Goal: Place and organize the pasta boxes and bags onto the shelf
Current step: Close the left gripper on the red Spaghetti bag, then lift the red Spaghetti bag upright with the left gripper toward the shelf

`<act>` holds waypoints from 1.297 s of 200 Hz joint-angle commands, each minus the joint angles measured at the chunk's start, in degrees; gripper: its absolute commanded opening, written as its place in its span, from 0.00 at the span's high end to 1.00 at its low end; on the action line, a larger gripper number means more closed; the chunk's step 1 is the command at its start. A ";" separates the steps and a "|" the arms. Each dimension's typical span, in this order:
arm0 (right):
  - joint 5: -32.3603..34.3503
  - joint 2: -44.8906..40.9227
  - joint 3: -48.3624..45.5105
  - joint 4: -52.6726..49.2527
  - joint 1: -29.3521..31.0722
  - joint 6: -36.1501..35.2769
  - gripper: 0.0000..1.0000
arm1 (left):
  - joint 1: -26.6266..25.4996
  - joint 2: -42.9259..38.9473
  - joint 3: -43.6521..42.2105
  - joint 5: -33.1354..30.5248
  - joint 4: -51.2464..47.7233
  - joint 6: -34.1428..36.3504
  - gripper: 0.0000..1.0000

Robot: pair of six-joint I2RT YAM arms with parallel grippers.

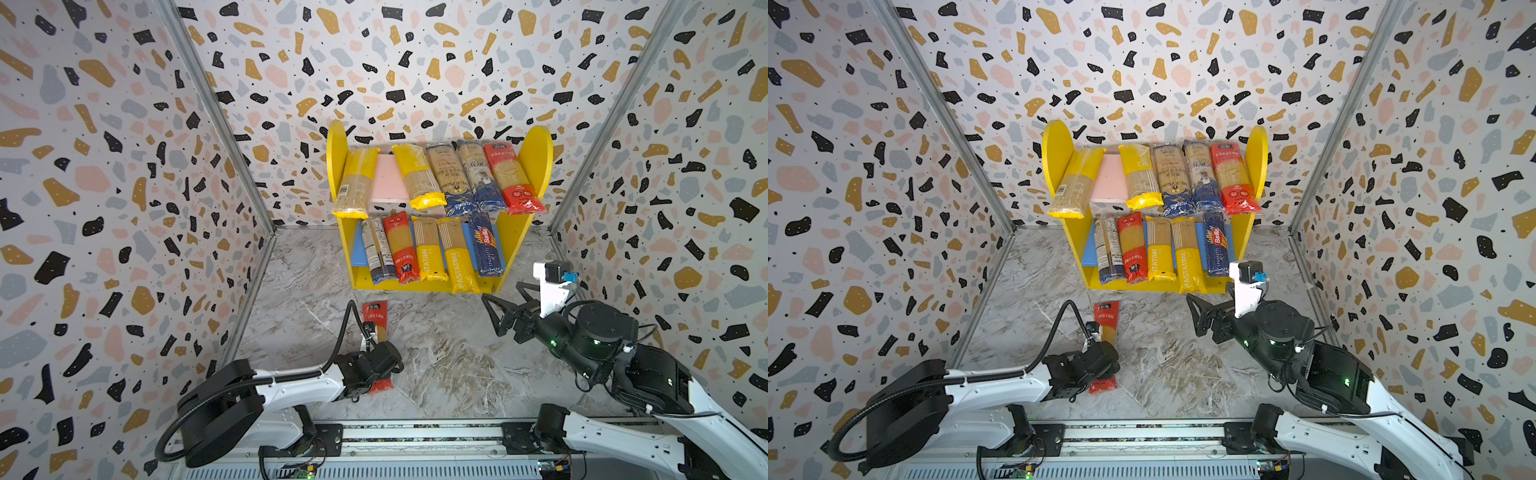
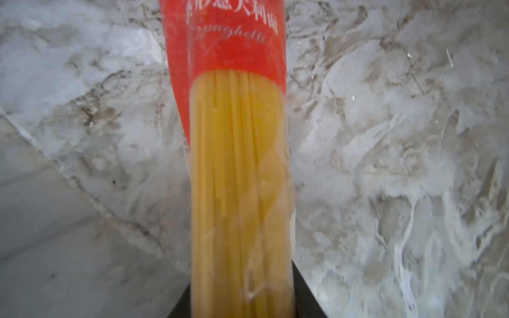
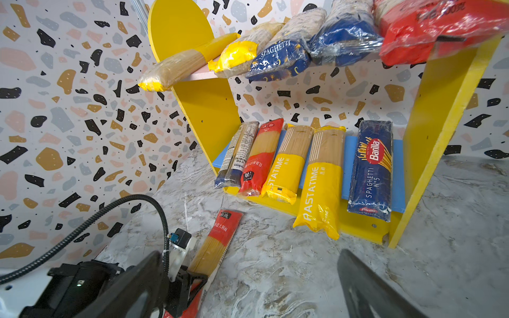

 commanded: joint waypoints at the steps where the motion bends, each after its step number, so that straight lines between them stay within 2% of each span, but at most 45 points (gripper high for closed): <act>1: -0.44 0.71 0.26 1.84 0.06 -0.64 0.01 | -0.36 -6.96 1.78 0.88 -9.64 5.02 1.00; 42: -1.99 2.31 1.35 3.04 0.00 -0.29 0.01 | -0.39 -17.49 7.55 2.81 -18.98 8.74 1.00; 67: -2.19 3.50 2.63 3.26 -0.02 -0.66 0.01 | -0.42 -21.43 10.46 4.80 -19.59 9.65 1.00; 119: 0.65 5.04 8.01 2.38 -0.03 -3.13 0.01 | -0.67 -21.95 21.71 6.13 -25.13 13.71 1.00; 160: 2.48 6.35 11.89 1.51 0.01 -5.00 0.01 | -0.80 -21.90 27.45 5.76 -30.34 17.97 1.00; 217: 2.57 8.60 14.80 2.06 -0.03 -6.32 0.01 | -0.80 -23.04 32.87 8.84 -29.26 21.13 1.00; 259: 2.93 9.81 16.13 2.37 0.03 -7.08 0.01 | -0.76 -23.92 37.20 8.79 -29.39 23.21 1.00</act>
